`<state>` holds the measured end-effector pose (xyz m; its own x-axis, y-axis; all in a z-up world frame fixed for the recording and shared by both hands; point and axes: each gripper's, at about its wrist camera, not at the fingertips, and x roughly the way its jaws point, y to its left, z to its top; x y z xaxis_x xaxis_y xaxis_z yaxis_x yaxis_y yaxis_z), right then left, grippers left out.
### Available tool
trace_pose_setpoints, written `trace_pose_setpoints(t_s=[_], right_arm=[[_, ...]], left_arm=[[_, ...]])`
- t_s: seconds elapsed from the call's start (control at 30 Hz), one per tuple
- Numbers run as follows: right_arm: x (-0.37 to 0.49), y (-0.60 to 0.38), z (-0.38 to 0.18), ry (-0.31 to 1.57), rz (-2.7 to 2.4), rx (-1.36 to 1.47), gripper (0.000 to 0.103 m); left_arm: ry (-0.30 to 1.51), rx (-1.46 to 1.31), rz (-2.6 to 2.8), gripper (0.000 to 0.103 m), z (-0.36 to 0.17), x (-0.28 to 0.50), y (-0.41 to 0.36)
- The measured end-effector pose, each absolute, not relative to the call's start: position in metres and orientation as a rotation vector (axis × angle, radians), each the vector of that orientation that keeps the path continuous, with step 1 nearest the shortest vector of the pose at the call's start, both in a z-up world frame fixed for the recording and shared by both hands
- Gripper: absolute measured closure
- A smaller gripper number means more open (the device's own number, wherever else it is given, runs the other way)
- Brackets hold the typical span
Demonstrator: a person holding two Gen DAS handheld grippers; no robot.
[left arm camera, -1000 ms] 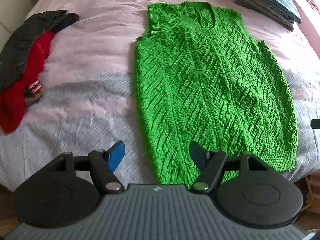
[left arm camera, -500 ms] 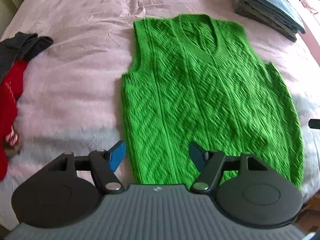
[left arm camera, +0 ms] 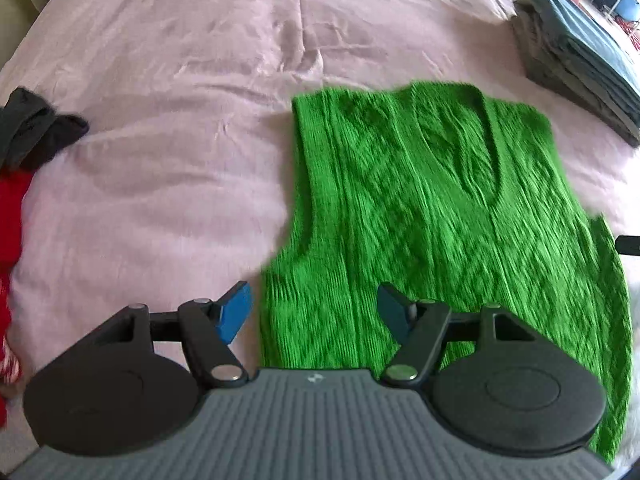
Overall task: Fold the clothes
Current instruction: 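Move both open grippers down to the vest hem, then close both grippers on the vest hem and lift it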
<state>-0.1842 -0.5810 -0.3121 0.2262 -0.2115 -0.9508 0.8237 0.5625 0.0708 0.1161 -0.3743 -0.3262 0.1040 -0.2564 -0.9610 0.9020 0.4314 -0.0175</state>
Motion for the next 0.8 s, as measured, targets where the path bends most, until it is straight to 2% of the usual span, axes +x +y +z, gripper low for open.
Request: trace_pose_setpoints(t_s=[0.23,0.27,0.3,0.53,0.6,0.73,0.77,0.8], right_arm=[[-0.156,-0.648,-0.338,1.011,-0.704,0.621,0.007],[-0.153,-0.657,-0.342,0.99,-0.69,0.621,0.012],[-0.151,-0.666,-0.345,0.971,-0.674,0.624,0.021],[-0.147,-0.703,-0.372,0.868,-0.584,0.673,0.024],[-0.146,-0.706,-0.38,0.834,-0.542,0.693,0.037],[-0.143,-0.709,-0.394,0.771,-0.5,0.719,0.041],[-0.142,-0.71,-0.399,0.752,-0.495,0.724,0.047],[-0.141,-0.711,-0.403,0.738,-0.49,0.737,0.069]], left_arm=[[1.06,0.691,-1.058,0.037,-0.351,0.15,-0.427],[1.047,0.677,-1.074,0.037,-0.352,0.156,-0.433],[1.035,0.663,-1.09,0.038,-0.354,0.162,-0.439],[1.034,0.527,-1.231,0.039,-0.37,0.202,-0.461],[1.063,0.466,-1.257,0.041,-0.377,0.213,-0.463],[1.13,0.38,-1.306,0.048,-0.404,0.229,-0.461],[1.14,0.361,-1.321,0.05,-0.409,0.23,-0.46],[1.15,0.342,-1.336,0.055,-0.415,0.231,-0.46]])
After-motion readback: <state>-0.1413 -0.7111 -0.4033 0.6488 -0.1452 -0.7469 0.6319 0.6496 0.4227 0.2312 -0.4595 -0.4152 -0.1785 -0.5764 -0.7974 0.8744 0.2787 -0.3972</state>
